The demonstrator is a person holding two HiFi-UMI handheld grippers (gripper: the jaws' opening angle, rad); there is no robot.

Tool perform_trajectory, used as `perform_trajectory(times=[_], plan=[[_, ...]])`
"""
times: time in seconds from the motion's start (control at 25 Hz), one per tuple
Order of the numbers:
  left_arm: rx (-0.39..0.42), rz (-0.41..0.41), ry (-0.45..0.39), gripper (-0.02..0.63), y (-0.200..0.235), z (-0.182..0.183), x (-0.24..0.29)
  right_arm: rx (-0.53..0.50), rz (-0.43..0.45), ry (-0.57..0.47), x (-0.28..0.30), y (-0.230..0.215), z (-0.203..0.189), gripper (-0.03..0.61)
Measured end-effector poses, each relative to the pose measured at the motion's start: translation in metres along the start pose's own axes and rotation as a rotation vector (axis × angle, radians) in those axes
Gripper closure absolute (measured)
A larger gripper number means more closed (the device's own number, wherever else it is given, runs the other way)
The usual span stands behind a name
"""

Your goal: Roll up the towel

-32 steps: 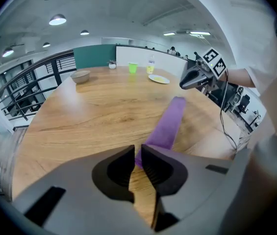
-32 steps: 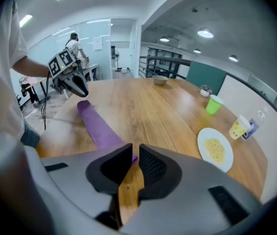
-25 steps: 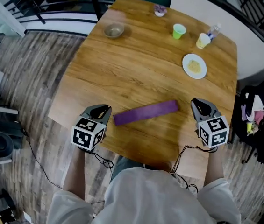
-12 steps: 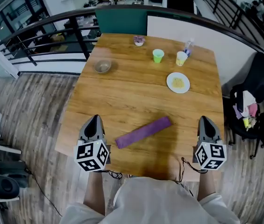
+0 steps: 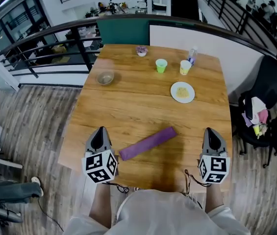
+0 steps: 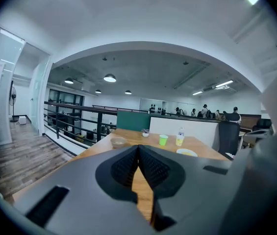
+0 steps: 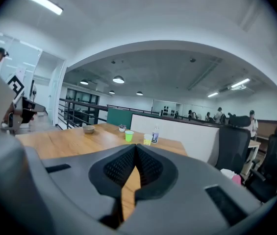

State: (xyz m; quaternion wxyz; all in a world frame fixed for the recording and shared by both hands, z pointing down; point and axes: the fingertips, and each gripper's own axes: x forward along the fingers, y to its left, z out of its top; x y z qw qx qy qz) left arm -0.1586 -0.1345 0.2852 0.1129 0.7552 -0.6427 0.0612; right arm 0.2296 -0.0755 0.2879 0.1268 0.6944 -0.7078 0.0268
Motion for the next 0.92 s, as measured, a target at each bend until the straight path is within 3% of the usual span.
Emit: perform_trajectory(times=[0.92], plan=[[-0.009, -0.018, -0.003, 0.611, -0.027, -0.009, -0.01, 0.039, -0.007, -0.051, -0.007, -0.015, 0.01, 0.58]])
